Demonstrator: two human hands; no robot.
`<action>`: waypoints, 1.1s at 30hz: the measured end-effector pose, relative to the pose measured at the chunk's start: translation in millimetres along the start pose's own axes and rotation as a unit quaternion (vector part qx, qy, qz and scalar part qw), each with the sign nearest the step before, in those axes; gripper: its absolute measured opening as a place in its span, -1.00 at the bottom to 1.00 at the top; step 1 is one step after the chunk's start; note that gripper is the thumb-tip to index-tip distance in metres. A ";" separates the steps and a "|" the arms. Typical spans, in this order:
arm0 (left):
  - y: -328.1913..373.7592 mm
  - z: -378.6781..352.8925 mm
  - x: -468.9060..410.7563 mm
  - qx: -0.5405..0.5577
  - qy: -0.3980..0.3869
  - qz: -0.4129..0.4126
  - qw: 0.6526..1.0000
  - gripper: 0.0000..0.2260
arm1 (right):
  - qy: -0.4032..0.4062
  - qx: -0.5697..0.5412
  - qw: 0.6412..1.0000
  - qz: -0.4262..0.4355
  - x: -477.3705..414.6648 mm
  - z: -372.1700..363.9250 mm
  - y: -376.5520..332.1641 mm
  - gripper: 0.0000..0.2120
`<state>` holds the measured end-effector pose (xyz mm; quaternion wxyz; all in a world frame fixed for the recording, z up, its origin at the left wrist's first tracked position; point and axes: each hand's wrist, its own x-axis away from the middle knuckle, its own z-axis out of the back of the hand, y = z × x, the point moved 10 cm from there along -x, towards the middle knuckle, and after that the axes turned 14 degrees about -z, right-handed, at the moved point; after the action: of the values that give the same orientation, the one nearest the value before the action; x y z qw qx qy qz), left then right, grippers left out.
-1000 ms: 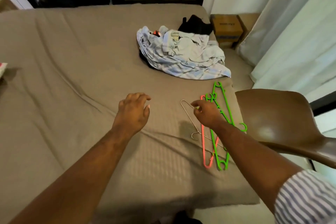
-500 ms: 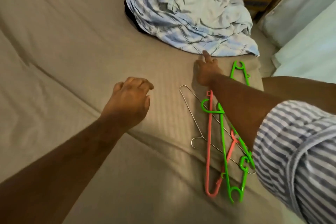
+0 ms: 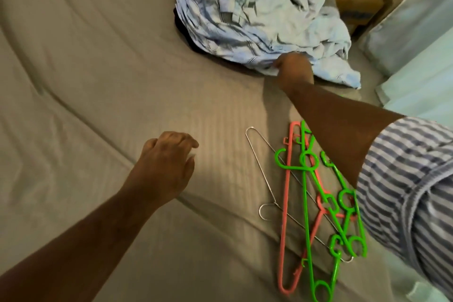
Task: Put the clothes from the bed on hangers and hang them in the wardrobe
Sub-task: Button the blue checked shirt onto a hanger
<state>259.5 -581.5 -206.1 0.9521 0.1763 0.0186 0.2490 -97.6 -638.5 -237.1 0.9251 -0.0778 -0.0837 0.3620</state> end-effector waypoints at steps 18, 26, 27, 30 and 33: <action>53.8 313.4 10.0 -0.047 0.223 0.024 0.973 -0.68 | 0.058 -0.389 0.903 0.176 131.7 456.4 -233.4 -0.70; 70.8 433.8 46.7 0.225 0.313 -0.005 0.923 -0.12 | -0.024 -0.575 0.788 0.220 294.8 587.4 -314.4 -0.77; 64.5 439.5 55.3 0.229 0.308 0.006 0.923 0.01 | -0.038 -0.578 0.780 0.237 318.9 593.6 -331.2 -0.76; 55.6 452.9 85.2 0.185 0.324 -0.021 0.928 -0.04 | -0.047 -0.581 0.770 0.261 371.1 609.6 -358.8 -0.76; 36.4 469.2 117.8 0.234 0.363 -0.073 0.899 -0.50 | 0.019 -0.552 0.798 0.240 397.4 618.5 -351.1 -0.74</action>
<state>403.4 -648.5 252.4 0.8263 0.2895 0.4331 0.2143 290.1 -570.4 476.2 0.6101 -0.5997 -0.2304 0.4637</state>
